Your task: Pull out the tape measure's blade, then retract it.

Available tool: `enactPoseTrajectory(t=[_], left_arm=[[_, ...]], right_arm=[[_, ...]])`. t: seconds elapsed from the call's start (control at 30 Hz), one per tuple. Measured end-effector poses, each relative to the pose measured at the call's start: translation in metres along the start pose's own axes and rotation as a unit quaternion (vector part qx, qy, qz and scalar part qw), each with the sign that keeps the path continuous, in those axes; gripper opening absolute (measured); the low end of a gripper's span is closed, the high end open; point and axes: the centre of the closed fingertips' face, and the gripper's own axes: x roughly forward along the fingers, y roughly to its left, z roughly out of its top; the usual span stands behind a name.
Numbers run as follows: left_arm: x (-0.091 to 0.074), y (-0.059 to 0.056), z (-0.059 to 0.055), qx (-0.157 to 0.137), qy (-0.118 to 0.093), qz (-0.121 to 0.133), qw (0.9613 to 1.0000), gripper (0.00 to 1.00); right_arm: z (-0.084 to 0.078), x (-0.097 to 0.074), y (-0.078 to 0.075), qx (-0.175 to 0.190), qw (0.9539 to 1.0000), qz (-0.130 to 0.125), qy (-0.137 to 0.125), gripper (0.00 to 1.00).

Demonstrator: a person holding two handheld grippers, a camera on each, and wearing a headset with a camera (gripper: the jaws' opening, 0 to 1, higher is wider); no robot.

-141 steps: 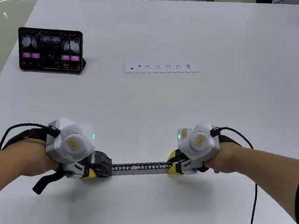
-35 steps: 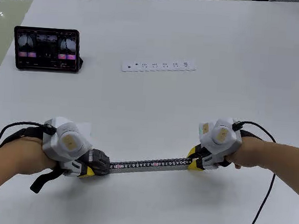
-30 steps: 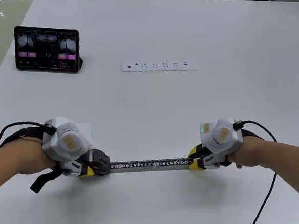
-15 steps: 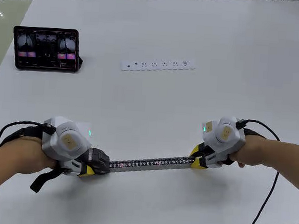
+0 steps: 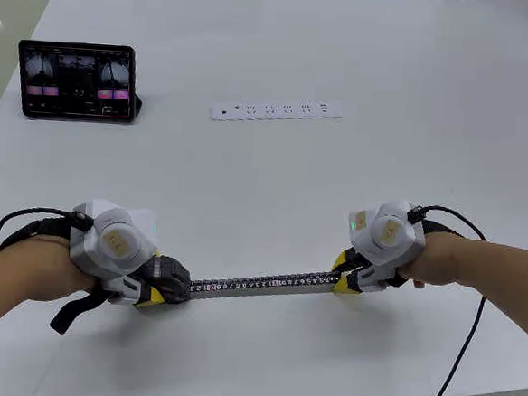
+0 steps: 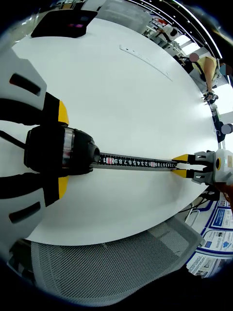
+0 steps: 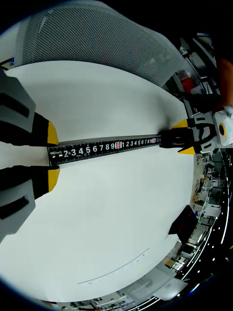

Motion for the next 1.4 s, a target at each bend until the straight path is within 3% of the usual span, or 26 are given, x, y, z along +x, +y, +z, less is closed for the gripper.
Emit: enactPoseTrajectory(t=[0.2, 0.47, 1.0, 1.13, 1.23, 1.4], left_arm=[[0.000, 0.000, 0.001, 0.005, -0.006, 0.000, 1.0000, 0.33], [0.001, -0.001, 0.000, 0.018, 0.008, -0.010, 0.9998, 0.33], [-0.007, 0.002, 0.002, 0.019, 0.020, -0.003, 0.9996, 0.37], [-0.014, 0.006, 0.005, -0.001, 0.012, 0.004, 0.9999, 0.42], [-0.017, 0.008, 0.001, -0.012, 0.011, 0.009, 0.9998, 0.44], [-0.021, 0.009, 0.004, -0.076, -0.020, 0.025, 0.9966, 0.52]], right_arm=[[0.001, 0.001, 0.001, -0.012, 0.9999, 0.001, 0.011, 0.11], [0.000, 0.001, 0.002, -0.019, 0.9995, 0.007, 0.023, 0.12], [0.000, 0.001, 0.002, -0.035, 0.9988, 0.000, 0.035, 0.13], [0.000, -0.001, 0.003, -0.032, 0.9990, -0.005, 0.032, 0.14], [0.008, -0.006, 0.000, -0.026, 0.9994, -0.020, 0.012, 0.15], [0.010, -0.015, -0.005, 0.010, 0.9986, -0.051, -0.011, 0.23]])
